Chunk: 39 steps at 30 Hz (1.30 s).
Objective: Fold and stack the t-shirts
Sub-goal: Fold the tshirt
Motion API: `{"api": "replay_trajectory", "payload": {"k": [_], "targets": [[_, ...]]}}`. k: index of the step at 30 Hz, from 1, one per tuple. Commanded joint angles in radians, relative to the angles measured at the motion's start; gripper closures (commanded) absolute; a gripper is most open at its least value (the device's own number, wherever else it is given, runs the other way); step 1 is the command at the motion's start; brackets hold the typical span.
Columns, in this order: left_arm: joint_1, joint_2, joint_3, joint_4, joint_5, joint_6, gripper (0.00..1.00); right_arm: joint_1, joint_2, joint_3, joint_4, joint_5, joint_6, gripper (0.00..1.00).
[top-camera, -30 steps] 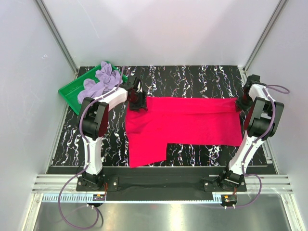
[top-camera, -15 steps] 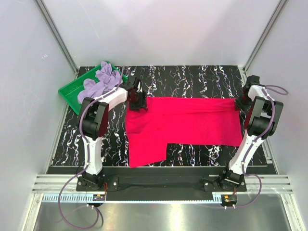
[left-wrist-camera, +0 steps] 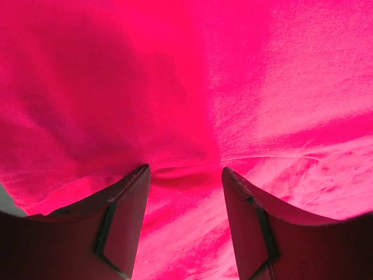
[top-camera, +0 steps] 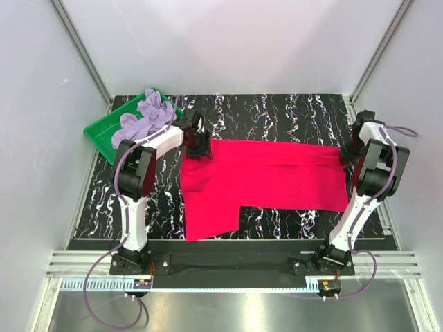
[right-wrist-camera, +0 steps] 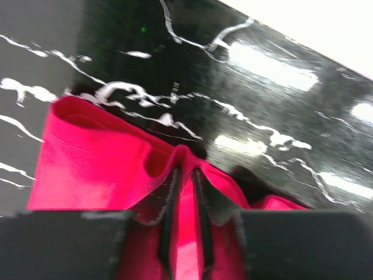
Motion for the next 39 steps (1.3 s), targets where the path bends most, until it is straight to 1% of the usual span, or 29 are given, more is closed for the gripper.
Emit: {"api": "replay_trajectory", "payload": {"k": [1, 3, 5, 6, 9, 14, 16, 17, 18, 21, 23, 24, 26, 30, 33, 36, 39], "targets": [[0.012, -0.011, -0.013, -0.04, -0.033, 0.031, 0.4, -0.016, -0.08, 0.008, -0.065, 0.061, -0.02, 0.83], [0.012, -0.016, -0.013, -0.04, -0.033, 0.035, 0.4, -0.016, -0.083, 0.003, -0.068, 0.049, -0.02, 0.88], [0.013, -0.014, -0.004, -0.046, -0.034, 0.036, 0.4, -0.016, -0.08, 0.005, -0.081, 0.033, -0.008, 0.99], [0.012, -0.014, -0.001, -0.047, -0.036, 0.038, 0.4, -0.016, -0.082, 0.002, -0.081, 0.033, -0.003, 1.0], [0.013, -0.014, 0.005, -0.05, -0.036, 0.039, 0.4, -0.016, -0.102, -0.007, -0.047, 0.035, -0.019, 1.0], [0.013, -0.02, -0.006, -0.044, -0.036, 0.039, 0.4, -0.016, -0.132, -0.019, -0.088, 0.032, -0.016, 1.0], [0.012, -0.02, -0.009, -0.043, -0.033, 0.039, 0.4, -0.016, -0.139, -0.053, -0.084, 0.032, -0.023, 0.92], [0.013, -0.019, -0.007, -0.043, -0.033, 0.039, 0.4, -0.016, -0.134, -0.055, -0.107, 0.032, -0.023, 0.84], [0.012, -0.02, -0.007, -0.043, -0.033, 0.041, 0.4, -0.016, -0.131, -0.056, -0.114, 0.024, -0.02, 0.79], [0.012, -0.026, -0.007, -0.041, -0.036, 0.042, 0.4, -0.016, -0.143, -0.053, -0.102, 0.01, -0.025, 0.68], [0.013, -0.026, -0.012, -0.04, -0.036, 0.044, 0.4, -0.016, -0.157, -0.037, -0.093, 0.007, -0.026, 0.62], [0.013, -0.028, -0.015, -0.04, -0.036, 0.044, 0.4, -0.016, -0.157, -0.014, -0.088, 0.001, -0.031, 0.55], [0.013, -0.029, -0.025, -0.032, -0.036, 0.042, 0.4, -0.014, -0.139, 0.014, -0.084, 0.006, -0.043, 0.52], [0.013, -0.026, -0.024, -0.033, -0.031, 0.041, 0.4, -0.016, -0.064, 0.121, -0.094, -0.003, -0.046, 0.54], [0.012, -0.028, -0.018, -0.032, -0.025, 0.035, 0.4, -0.013, -0.005, 0.183, -0.099, -0.034, -0.014, 0.59], [0.012, -0.029, -0.019, -0.027, -0.018, 0.03, 0.4, -0.002, 0.05, 0.227, -0.101, -0.051, 0.021, 0.68], [0.01, -0.031, -0.016, -0.026, -0.013, 0.022, 0.4, 0.016, 0.094, 0.249, -0.093, -0.065, 0.049, 0.74]]}}
